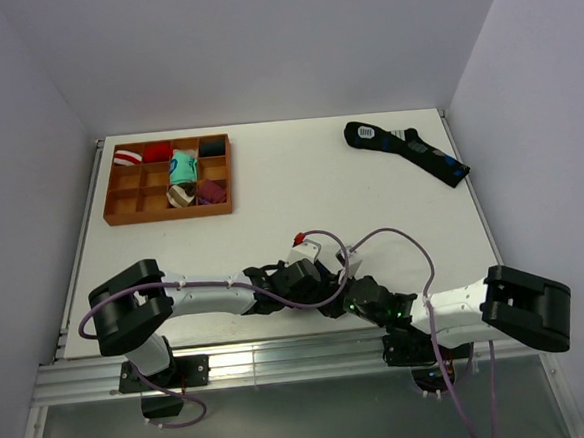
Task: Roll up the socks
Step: Roll the sock at the center of the board.
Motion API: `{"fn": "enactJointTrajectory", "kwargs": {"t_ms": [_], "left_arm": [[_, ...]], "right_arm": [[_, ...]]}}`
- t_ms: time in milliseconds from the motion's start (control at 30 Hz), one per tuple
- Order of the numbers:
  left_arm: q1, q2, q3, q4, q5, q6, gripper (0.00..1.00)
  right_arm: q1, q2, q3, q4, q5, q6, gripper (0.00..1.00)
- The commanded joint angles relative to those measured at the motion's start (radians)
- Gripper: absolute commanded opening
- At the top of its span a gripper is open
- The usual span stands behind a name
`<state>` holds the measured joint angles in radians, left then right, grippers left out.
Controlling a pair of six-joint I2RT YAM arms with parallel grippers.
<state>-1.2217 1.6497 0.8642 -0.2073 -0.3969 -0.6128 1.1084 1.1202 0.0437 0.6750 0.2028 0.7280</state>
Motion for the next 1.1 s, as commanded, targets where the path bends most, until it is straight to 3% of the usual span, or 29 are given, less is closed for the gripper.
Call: {"fn": "enactJointTrajectory", "kwargs": {"t_ms": [0,200,433,1067], "left_arm": [[-0.007,0.012,0.013,-0.018,0.026,0.012,0.05],[-0.007,0.022,0.024,-0.024,0.026,0.013,0.05],[-0.006,0.016,0.025,-0.024,0.035,0.018,0.05],[0.022,-0.025,-0.007,-0.014,0.087,0.05,0.05]], "right_arm": [[0.019,0.044,0.008,0.057,0.055,-0.029,0.26],[0.056,0.07,0.008,0.046,0.096,-0.022,0.25],[0.116,0.032,0.025,-0.011,0.187,-0.053,0.39],[0.271,0.081,0.225,-0.258,0.394,-0.206,0.41]]}}
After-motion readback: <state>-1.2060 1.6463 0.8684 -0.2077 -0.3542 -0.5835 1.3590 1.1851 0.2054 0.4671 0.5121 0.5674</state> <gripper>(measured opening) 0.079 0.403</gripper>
